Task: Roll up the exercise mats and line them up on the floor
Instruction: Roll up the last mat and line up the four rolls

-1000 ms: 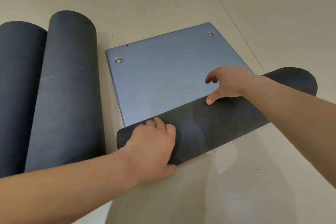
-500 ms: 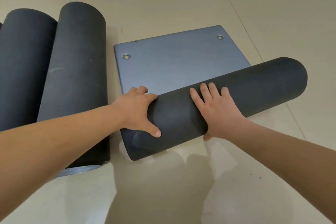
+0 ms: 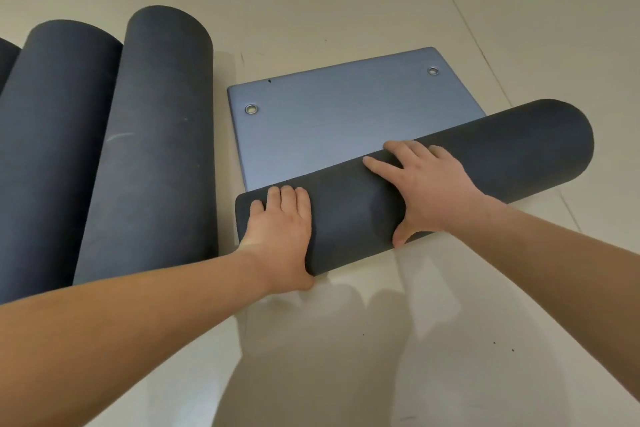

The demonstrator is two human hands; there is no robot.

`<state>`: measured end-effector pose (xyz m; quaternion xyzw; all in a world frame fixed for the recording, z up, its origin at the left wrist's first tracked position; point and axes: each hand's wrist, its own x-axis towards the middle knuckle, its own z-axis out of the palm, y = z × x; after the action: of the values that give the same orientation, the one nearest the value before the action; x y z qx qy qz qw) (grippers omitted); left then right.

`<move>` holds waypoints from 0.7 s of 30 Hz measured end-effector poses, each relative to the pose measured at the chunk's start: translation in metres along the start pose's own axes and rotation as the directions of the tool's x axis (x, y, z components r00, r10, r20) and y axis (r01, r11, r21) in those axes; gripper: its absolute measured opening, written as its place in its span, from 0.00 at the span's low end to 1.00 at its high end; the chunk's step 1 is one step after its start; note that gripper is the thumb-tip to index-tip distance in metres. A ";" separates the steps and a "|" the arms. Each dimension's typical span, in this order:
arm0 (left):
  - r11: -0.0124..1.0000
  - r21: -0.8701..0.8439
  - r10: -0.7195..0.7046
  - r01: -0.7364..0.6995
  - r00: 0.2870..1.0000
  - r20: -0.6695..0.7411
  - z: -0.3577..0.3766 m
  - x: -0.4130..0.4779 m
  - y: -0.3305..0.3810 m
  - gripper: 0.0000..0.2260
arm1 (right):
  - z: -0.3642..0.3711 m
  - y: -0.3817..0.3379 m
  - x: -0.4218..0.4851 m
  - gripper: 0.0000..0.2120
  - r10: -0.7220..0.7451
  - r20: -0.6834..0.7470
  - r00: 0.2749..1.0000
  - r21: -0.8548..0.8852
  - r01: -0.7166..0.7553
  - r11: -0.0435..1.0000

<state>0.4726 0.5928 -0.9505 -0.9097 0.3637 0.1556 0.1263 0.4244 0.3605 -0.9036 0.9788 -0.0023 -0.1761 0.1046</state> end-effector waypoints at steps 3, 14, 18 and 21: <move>0.996 -0.079 0.042 -0.042 0.999 0.000 -0.014 0.007 -0.015 0.52 | 0.015 0.006 -0.024 0.53 0.063 -0.133 0.989 0.093 -0.051 0.994; 0.646 -0.744 0.148 0.170 0.928 0.341 -0.044 -0.018 0.022 0.27 | 0.041 0.044 -0.081 0.47 0.025 -0.350 0.936 0.356 0.108 0.928; 0.356 -0.866 0.274 0.351 0.847 0.455 -0.032 -0.012 0.015 0.25 | 0.050 0.055 -0.085 0.38 0.122 -0.496 0.860 0.389 0.094 0.916; 0.393 -0.869 0.278 0.300 0.862 0.424 -0.017 -0.005 0.009 0.32 | 0.062 0.040 -0.080 0.31 0.117 -0.563 0.818 0.355 0.111 0.928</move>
<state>0.4664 0.5840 -0.9337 -0.7521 0.1628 0.5614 -0.3043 0.3295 0.3123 -0.9245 0.9875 -0.0053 0.1313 -0.0866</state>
